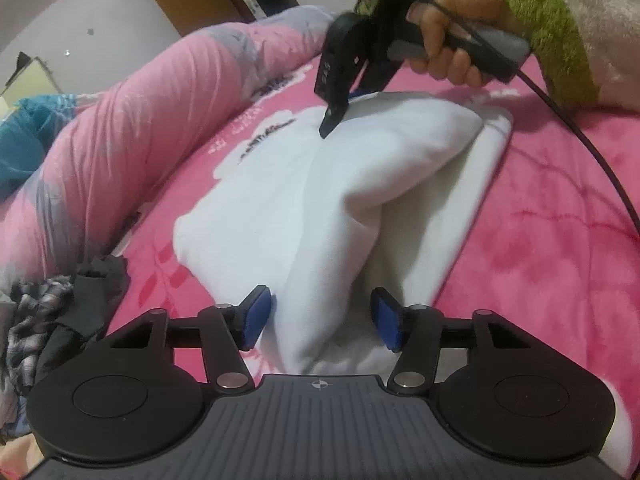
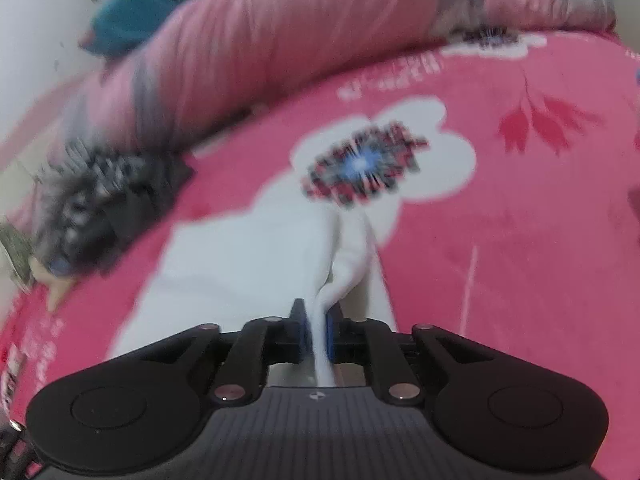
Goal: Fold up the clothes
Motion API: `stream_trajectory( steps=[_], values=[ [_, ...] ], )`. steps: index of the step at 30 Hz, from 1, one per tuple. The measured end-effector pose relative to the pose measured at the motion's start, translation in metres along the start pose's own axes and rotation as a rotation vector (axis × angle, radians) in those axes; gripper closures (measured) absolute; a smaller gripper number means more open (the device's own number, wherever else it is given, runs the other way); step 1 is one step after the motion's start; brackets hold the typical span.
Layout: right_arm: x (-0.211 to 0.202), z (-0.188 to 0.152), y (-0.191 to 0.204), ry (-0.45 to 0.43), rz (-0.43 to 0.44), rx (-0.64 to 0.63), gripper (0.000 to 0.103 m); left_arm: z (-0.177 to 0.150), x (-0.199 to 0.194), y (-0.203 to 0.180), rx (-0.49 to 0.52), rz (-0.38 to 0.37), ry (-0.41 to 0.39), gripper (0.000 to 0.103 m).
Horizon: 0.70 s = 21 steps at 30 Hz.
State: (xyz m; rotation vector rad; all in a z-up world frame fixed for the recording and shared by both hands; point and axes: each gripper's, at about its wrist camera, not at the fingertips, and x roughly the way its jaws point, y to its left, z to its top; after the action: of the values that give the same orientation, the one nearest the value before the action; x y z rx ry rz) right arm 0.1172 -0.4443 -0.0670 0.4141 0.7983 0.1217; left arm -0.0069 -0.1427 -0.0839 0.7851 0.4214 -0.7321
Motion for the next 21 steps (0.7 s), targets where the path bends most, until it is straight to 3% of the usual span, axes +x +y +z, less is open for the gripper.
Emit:
stream_trajectory(
  steps=[1,6,9,13,16,21],
  values=[
    [0.0,-0.004,-0.006,-0.014,-0.01,0.009,0.059,0.001,0.001,0.0,-0.001,-0.002,0.003,0.045],
    [-0.057,-0.015,-0.023,-0.133,-0.001,0.132,0.051,0.004,0.001,0.006,-0.029,-0.024,0.012,0.044],
    [-0.11,-0.036,-0.023,-0.201,0.081,0.194,0.042,0.001,-0.002,0.009,-0.038,-0.023,0.0,0.044],
    [-0.15,-0.077,-0.022,-0.215,0.137,0.276,0.042,-0.001,-0.01,0.007,-0.057,-0.004,-0.018,0.044],
    [-0.16,-0.102,0.007,-0.244,0.018,0.088,0.042,-0.005,-0.016,0.009,-0.074,0.013,-0.02,0.044],
    [-0.143,-0.137,0.075,-0.226,-0.168,-0.39,0.042,-0.014,-0.022,0.014,-0.107,0.045,-0.012,0.044]
  ],
)
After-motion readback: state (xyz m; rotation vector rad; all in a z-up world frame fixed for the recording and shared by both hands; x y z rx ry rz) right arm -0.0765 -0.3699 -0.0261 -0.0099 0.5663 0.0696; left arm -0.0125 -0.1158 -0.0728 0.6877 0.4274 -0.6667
